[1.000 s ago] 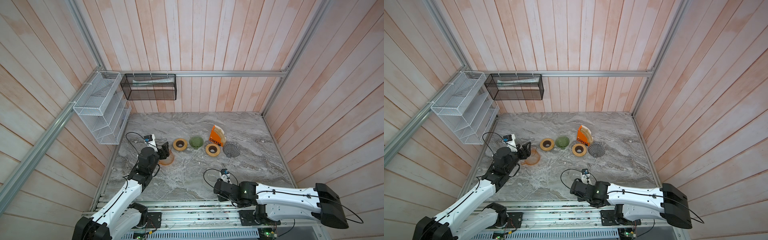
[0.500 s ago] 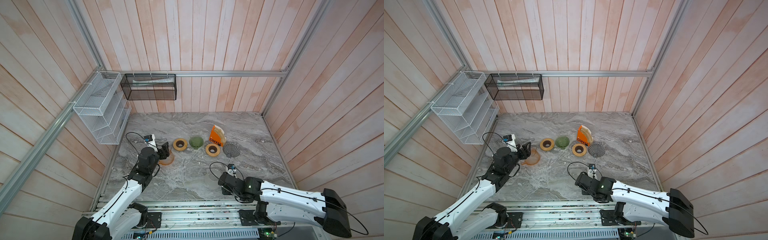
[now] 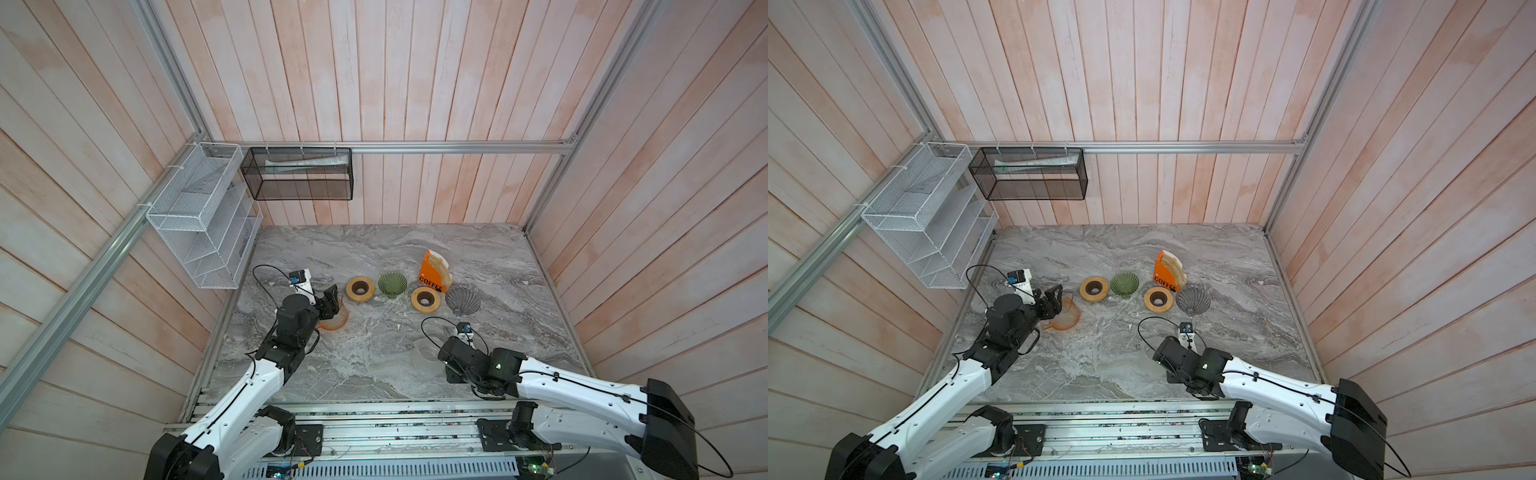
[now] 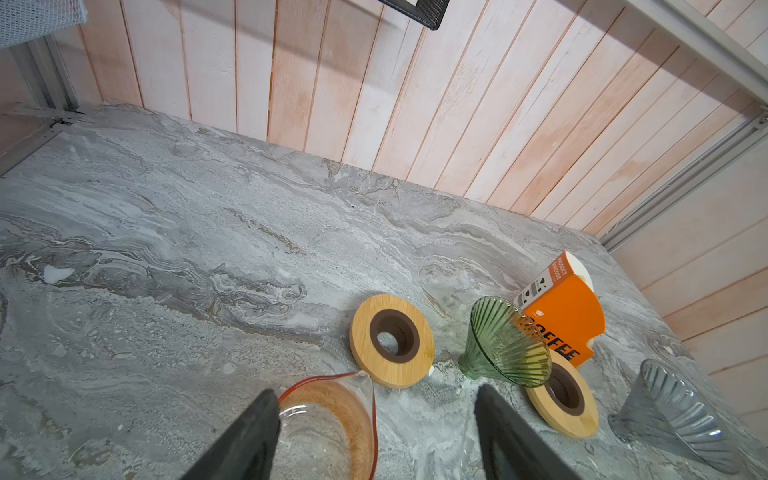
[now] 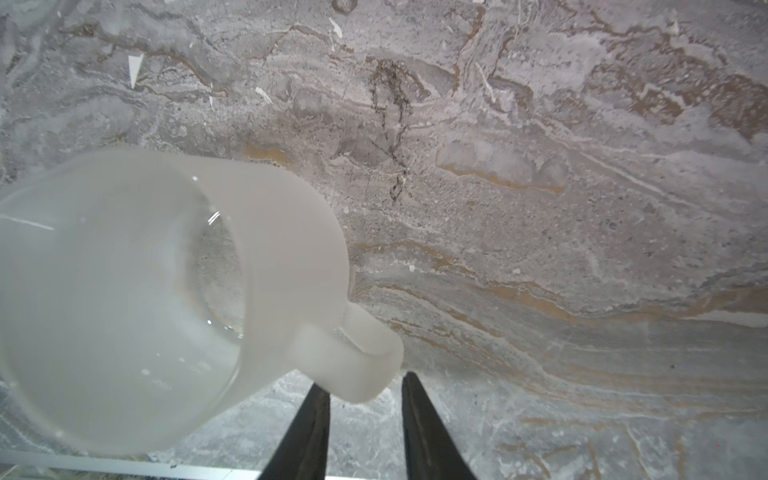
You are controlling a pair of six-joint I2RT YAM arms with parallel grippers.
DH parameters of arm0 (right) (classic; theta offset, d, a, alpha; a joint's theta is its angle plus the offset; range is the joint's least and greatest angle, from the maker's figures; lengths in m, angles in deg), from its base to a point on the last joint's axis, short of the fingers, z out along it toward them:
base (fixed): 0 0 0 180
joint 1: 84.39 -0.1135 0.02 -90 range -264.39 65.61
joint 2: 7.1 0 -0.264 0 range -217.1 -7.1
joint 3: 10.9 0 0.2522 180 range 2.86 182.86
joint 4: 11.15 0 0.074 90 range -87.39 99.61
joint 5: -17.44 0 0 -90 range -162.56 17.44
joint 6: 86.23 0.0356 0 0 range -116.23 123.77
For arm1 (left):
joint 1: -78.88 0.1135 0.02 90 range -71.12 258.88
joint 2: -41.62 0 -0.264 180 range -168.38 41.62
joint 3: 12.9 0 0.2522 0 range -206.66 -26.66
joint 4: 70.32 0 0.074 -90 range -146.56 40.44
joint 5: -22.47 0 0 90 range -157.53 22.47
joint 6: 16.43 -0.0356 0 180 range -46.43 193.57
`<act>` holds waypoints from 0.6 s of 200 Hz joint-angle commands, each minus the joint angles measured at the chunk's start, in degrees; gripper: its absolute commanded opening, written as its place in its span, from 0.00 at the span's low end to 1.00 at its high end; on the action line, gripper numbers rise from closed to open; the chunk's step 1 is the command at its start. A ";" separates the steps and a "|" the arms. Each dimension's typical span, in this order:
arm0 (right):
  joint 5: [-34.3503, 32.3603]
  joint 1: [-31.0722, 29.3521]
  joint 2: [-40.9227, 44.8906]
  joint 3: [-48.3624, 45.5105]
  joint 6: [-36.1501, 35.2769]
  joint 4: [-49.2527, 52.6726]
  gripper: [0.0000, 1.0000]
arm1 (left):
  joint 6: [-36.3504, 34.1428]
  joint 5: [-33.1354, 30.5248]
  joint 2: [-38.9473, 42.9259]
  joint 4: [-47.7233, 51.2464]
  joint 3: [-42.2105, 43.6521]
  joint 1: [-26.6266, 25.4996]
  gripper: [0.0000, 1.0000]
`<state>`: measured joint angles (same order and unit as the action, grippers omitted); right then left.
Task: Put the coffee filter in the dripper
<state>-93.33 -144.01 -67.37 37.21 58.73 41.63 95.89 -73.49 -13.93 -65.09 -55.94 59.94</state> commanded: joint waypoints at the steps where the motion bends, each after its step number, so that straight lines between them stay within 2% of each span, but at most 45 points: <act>1: -2.03 1.28 -0.19 0.85 -2.76 -1.27 0.31 | -0.10 0.83 -0.14 0.37 -1.81 -0.40 0.76; 66: -0.45 2.75 0.75 1.98 -4.94 -1.27 0.33 | -0.45 0.81 -0.24 1.23 -2.78 -0.66 0.76; 91: 1.65 2.75 1.79 6.58 -6.15 2.61 0.35 | -0.68 1.38 -0.07 3.65 -4.85 -0.64 0.76; 120: 0.88 2.75 3.71 11.20 -6.05 6.98 0.37 | -2.12 1.89 -0.49 7.90 -9.26 -0.66 0.76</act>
<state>-92.15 -141.56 -65.82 44.57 53.46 43.77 95.61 -73.03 -14.11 -61.05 -60.55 59.57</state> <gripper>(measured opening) 0.362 0.760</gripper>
